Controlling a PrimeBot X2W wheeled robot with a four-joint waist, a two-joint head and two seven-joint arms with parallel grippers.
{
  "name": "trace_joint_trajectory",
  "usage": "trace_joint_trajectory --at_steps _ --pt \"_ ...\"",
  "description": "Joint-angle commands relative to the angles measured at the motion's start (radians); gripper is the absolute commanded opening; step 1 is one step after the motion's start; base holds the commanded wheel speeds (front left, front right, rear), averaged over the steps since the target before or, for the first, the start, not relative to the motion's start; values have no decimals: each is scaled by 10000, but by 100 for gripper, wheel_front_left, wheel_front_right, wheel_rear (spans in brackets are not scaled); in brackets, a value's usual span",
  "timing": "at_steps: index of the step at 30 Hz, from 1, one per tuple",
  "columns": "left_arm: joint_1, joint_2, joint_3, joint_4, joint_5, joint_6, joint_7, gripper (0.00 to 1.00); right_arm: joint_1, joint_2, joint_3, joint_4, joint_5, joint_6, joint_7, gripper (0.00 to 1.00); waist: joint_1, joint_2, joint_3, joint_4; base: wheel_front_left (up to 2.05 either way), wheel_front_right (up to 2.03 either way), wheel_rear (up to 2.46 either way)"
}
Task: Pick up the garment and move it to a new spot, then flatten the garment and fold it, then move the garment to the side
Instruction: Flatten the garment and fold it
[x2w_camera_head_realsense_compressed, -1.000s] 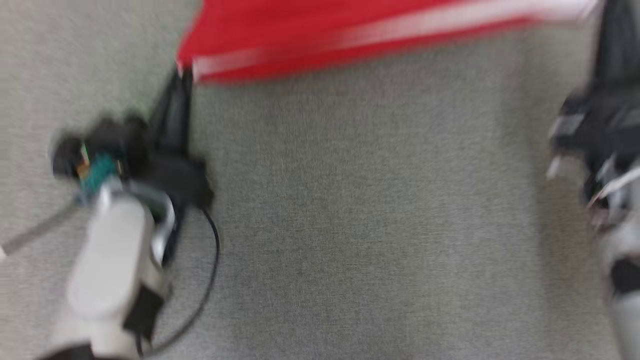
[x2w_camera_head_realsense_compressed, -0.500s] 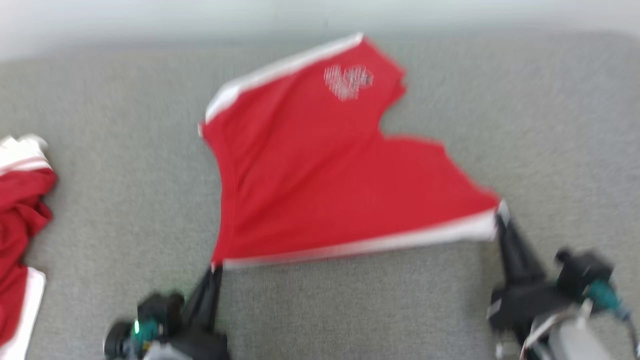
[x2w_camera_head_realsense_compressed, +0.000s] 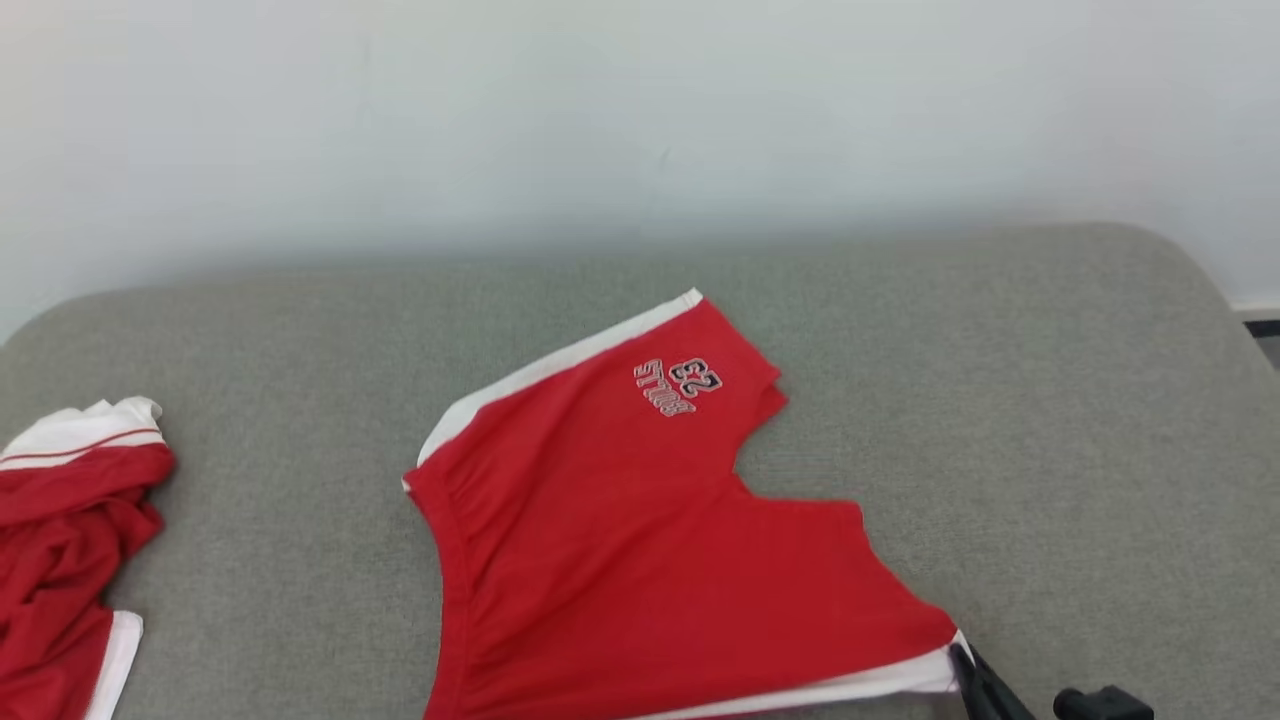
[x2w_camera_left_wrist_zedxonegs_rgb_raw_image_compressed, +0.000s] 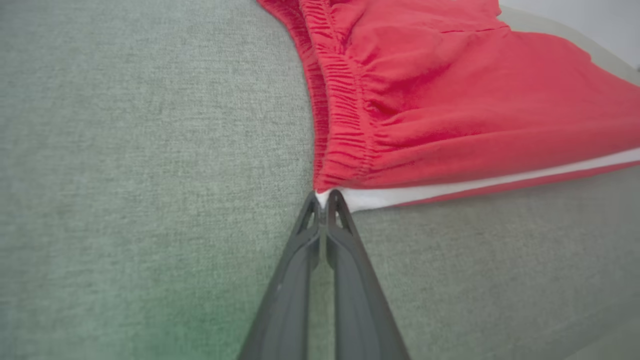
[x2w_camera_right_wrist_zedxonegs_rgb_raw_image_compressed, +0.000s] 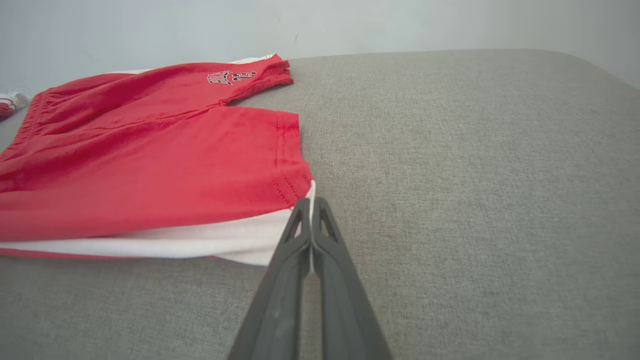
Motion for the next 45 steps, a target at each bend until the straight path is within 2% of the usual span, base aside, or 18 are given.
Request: trace_joint_trajectory --at_steps 1,10,12,19,25,33,45 --pt "335 86 59 -5 -88 28 13 0 280 28 -24 35 -22 -37 -14 0 2 2 -454 -110 0 0 0" --pt "1188 157 118 -255 -202 28 -6 0 914 -51 152 248 -13 -39 -14 0 2 2 -922 3 0 0 0" --pt "1303 149 129 -454 -145 27 -6 0 899 95 48 172 -123 -39 -14 0 2 2 -952 32 0 0 0" --pt "1369 59 207 -955 -183 26 -6 0 397 817 -277 108 -727 -33 -14 0 2 2 -870 173 0 0 0" --pt "783 153 -94 -1385 -115 24 -6 0 -285 674 -396 -311 -346 -31 -11 0 2 2 -497 392 0 0 0" --pt "-542 221 -399 -1714 -344 24 -6 0 -2178 339 -371 -45 -125 -31 -10 0 2 2 462 916 0 0 0" --pt "-3152 -268 -135 -1544 117 24 -6 0 -5922 -536 -213 1363 -450 -31 -9 0 2 2 2552 1832 0 0 0"
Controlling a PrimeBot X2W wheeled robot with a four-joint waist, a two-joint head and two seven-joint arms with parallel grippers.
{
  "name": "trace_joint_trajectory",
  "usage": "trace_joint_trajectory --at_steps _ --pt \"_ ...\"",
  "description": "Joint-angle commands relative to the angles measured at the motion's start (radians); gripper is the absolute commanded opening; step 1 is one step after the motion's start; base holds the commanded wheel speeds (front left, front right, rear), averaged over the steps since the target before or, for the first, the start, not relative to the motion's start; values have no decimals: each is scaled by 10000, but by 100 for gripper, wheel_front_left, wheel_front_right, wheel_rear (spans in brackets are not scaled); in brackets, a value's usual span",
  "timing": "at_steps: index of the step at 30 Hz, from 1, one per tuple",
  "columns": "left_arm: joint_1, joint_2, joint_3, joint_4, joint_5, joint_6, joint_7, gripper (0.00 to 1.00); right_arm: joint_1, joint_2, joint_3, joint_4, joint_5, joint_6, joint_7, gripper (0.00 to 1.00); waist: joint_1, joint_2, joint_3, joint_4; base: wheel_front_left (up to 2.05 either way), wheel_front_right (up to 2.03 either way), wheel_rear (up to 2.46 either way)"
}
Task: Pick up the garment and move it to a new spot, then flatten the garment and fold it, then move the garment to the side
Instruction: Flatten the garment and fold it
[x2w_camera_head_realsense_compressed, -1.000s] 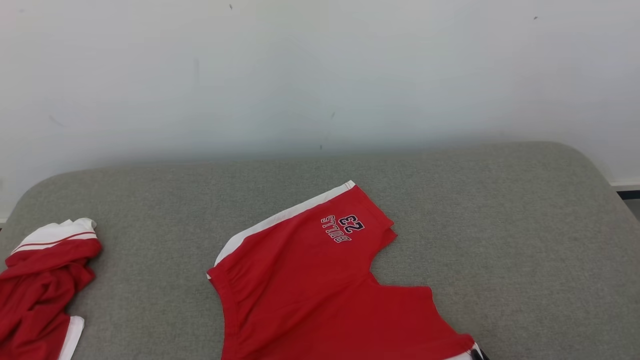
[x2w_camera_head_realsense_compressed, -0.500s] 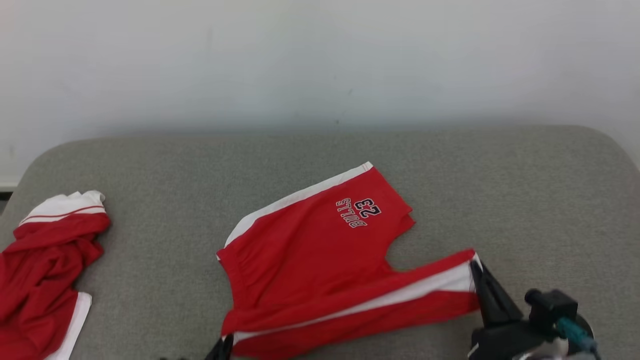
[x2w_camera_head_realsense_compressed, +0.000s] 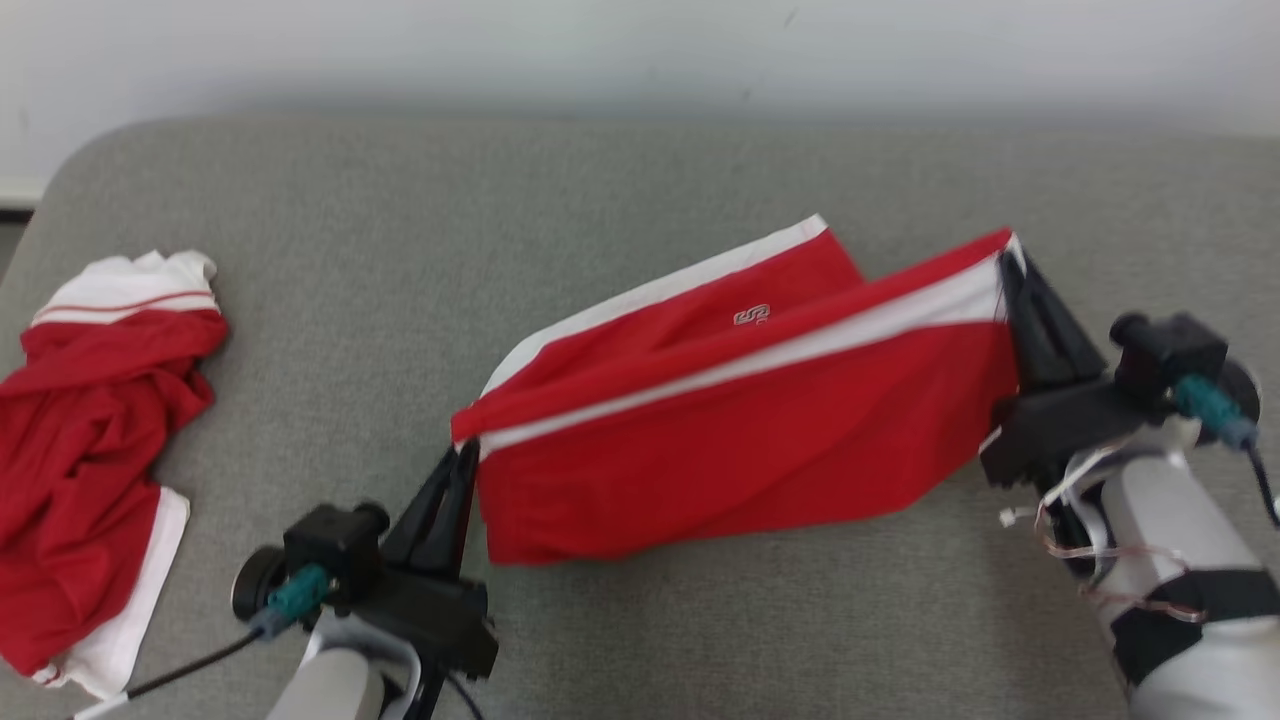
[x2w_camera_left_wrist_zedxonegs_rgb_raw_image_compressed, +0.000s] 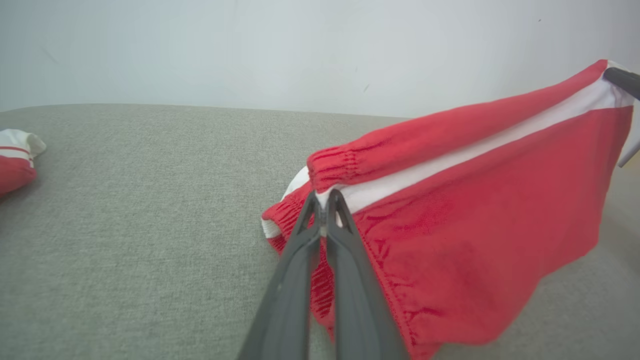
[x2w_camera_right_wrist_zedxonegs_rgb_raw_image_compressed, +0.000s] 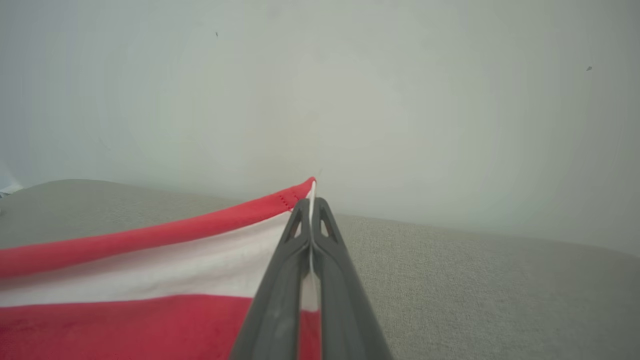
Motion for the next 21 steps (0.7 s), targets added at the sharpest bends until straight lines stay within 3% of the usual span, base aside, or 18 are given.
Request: trace_joint_trajectory --at_steps 1,11,21 --pt "-287 -109 87 0 116 22 -29 0 -351 -127 71 144 -37 -24 -4 0 -3 -2 940 631 0 0 0" --pt "-1238 -711 431 27 604 22 -29 0 -2171 -364 673 1271 -123 -24 -4 0 -3 -2 1769 1169 0 0 0" --pt "-1689 -1033 786 86 1012 22 -31 0 -3056 -672 482 2131 -477 -24 -5 0 -3 -2 2185 1566 0 0 0"
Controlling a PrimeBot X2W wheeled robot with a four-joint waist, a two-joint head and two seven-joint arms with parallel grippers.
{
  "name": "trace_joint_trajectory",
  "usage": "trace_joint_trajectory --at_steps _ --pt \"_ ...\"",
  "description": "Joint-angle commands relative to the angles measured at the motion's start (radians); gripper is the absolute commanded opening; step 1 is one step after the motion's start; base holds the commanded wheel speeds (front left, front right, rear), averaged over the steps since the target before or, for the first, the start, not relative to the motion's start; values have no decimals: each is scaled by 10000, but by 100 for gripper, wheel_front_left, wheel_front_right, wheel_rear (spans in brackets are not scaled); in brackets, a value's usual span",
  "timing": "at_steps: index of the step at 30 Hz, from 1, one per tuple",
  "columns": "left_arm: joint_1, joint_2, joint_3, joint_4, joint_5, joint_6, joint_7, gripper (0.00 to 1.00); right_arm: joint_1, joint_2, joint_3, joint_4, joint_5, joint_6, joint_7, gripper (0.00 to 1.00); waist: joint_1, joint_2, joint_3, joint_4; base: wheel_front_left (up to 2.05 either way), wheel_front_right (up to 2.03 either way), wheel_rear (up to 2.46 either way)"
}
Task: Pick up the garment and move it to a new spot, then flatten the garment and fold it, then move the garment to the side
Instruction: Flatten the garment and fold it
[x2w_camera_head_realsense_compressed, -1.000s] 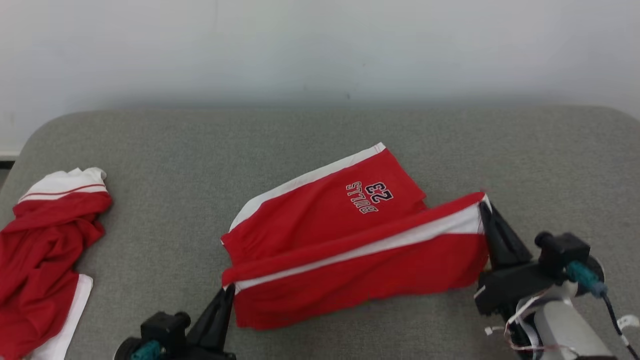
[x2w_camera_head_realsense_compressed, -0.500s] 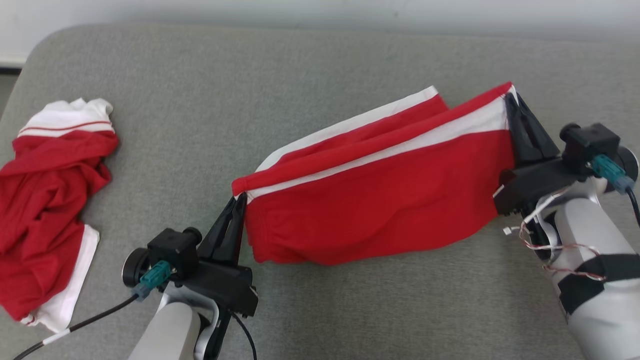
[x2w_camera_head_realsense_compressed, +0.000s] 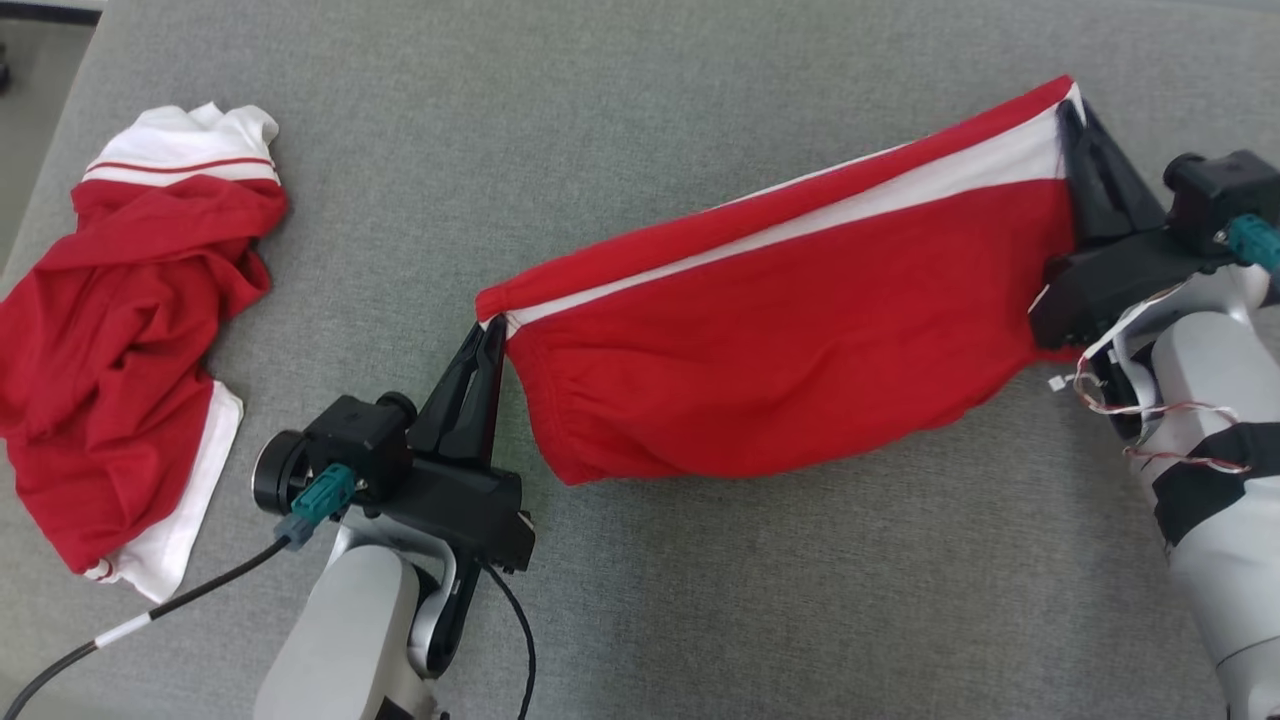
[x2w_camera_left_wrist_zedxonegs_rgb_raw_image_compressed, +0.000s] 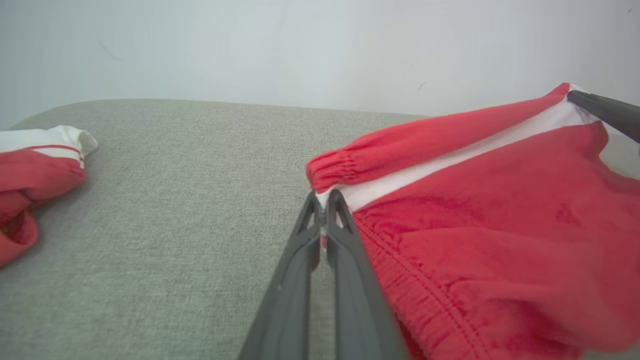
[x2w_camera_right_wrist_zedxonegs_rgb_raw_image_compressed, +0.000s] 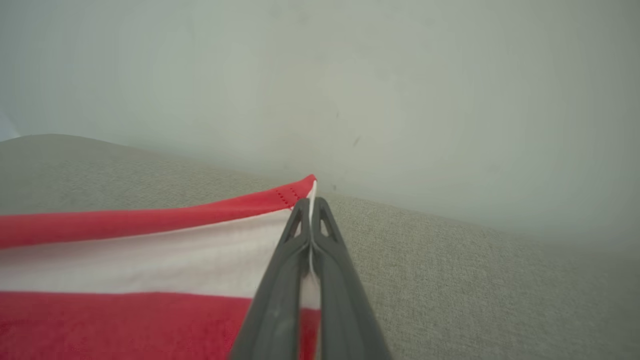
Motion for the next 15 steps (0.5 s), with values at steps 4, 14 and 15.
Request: trace_joint_trajectory --at_steps 4,14,15 --pt "-238 -77 -47 77 70 22 -29 1 -269 -5 -107 272 -198 -24 -4 0 -1 -2 272 190 0 0 0" --pt "35 -166 192 267 309 22 -29 100 92 285 -383 244 20 -22 -4 100 -1 -2 154 14 0 0 0" --pt "106 -171 251 239 356 22 -29 100 198 312 -433 152 82 -22 -4 100 -1 -2 108 -5 0 0 0"
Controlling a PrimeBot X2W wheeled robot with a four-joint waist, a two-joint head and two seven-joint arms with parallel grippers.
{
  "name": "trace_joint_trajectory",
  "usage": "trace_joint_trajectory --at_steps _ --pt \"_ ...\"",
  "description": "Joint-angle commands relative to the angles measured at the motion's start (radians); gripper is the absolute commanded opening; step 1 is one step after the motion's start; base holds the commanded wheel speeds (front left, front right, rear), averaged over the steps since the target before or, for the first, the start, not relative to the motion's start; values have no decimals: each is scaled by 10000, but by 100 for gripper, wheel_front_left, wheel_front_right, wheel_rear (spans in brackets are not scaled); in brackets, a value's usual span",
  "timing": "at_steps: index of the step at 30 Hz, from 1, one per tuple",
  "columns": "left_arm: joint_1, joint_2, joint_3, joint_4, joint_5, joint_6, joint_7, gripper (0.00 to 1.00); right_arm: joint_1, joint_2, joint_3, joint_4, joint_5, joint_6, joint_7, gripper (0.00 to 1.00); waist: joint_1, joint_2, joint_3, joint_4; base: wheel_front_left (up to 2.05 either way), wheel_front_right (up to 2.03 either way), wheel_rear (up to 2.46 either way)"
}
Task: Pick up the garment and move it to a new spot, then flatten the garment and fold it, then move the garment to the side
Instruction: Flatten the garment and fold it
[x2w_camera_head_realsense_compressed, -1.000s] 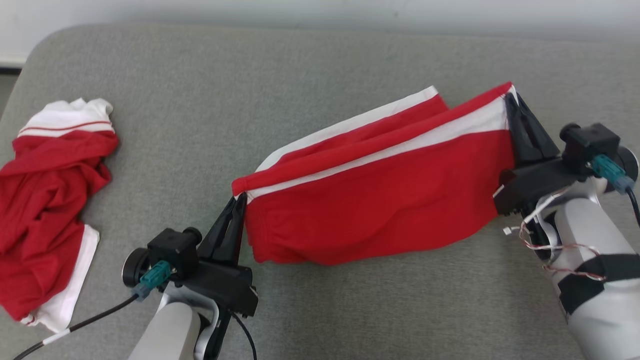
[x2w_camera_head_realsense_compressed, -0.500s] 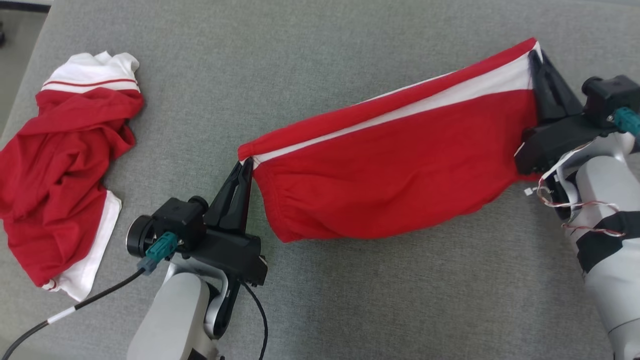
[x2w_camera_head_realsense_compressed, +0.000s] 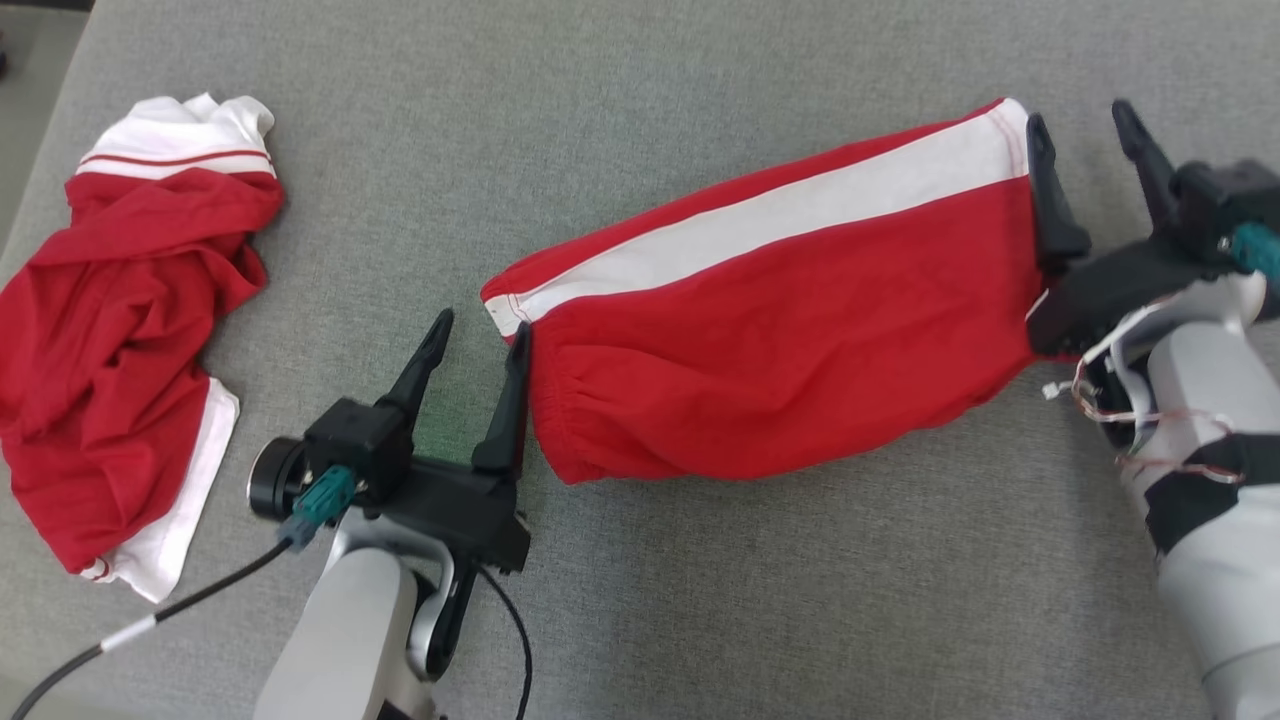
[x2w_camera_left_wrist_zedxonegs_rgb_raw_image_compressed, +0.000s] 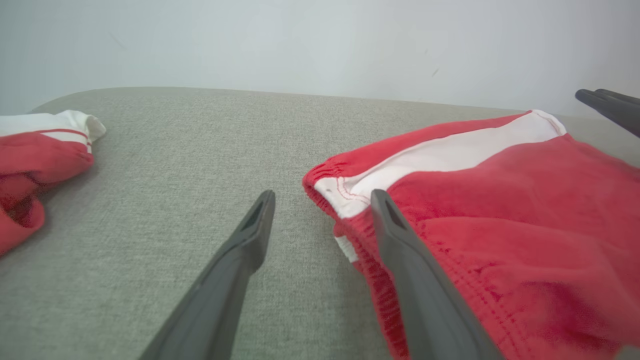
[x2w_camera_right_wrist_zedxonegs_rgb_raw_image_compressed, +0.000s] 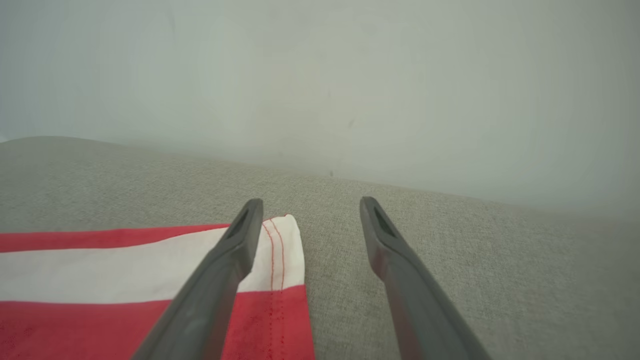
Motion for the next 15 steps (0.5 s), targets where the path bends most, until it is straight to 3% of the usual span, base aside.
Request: trace_joint_trajectory --at_steps 1,9,15 --pt "260 -24 163 -66 142 22 -29 100 344 122 -35 -163 145 -20 -4 100 0 -1 -145 -68 0 0 0" --pt "1169 -40 679 -437 267 20 -29 100 1793 283 -126 -537 1295 -20 -3 100 0 -1 -664 -219 0 0 0" --pt "1620 -40 814 -601 300 20 -29 100 2455 464 362 356 1868 -20 3 100 0 -1 -966 -270 0 0 0"
